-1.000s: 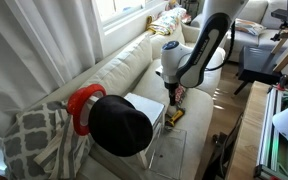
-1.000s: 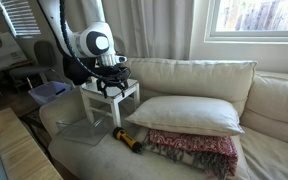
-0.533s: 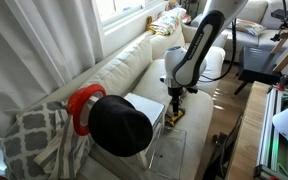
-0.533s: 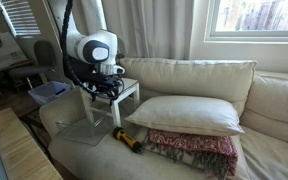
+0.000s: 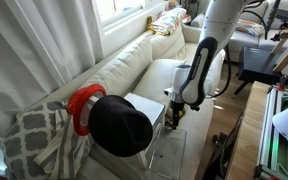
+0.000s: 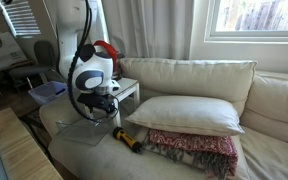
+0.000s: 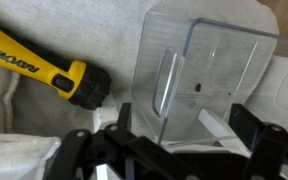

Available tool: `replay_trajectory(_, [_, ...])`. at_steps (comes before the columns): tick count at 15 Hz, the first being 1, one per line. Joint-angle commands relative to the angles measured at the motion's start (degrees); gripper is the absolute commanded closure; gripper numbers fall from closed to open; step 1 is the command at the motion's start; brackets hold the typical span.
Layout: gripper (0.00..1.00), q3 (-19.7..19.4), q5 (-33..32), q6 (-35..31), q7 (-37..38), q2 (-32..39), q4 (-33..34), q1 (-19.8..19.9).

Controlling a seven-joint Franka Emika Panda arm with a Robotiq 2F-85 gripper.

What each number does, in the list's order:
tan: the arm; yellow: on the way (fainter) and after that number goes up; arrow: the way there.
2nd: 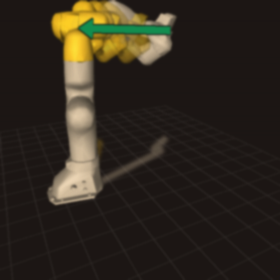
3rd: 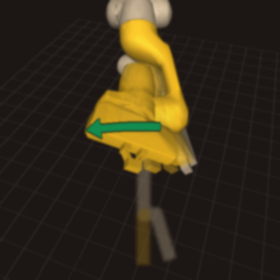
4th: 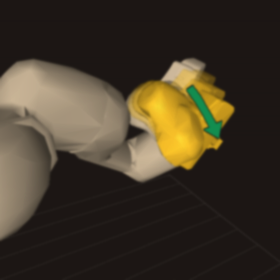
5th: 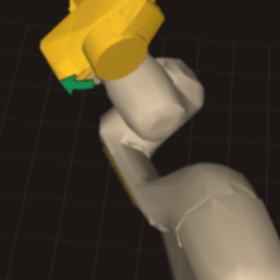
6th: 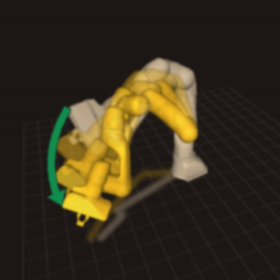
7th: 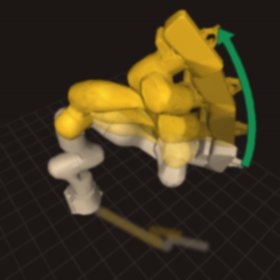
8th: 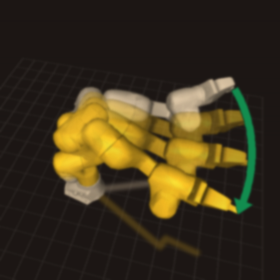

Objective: Remove the torch from the clear container then place the container on the seat of the white chair

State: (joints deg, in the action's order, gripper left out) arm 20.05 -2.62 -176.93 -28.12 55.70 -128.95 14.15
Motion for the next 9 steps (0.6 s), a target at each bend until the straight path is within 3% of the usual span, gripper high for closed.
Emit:
replay_trajectory(1, [0.0, 2.75, -6.47, -5.01, -0.88, 7.8, 2.52, 5.86])
replay_trajectory(2, [0.0, 0.86, -6.39, -2.82, 2.63, 3.75, 0.85, 2.57])
replay_trajectory(9, [0.0, 2.0, -8.42, -4.01, 2.36, 6.82, 2.41, 4.91])
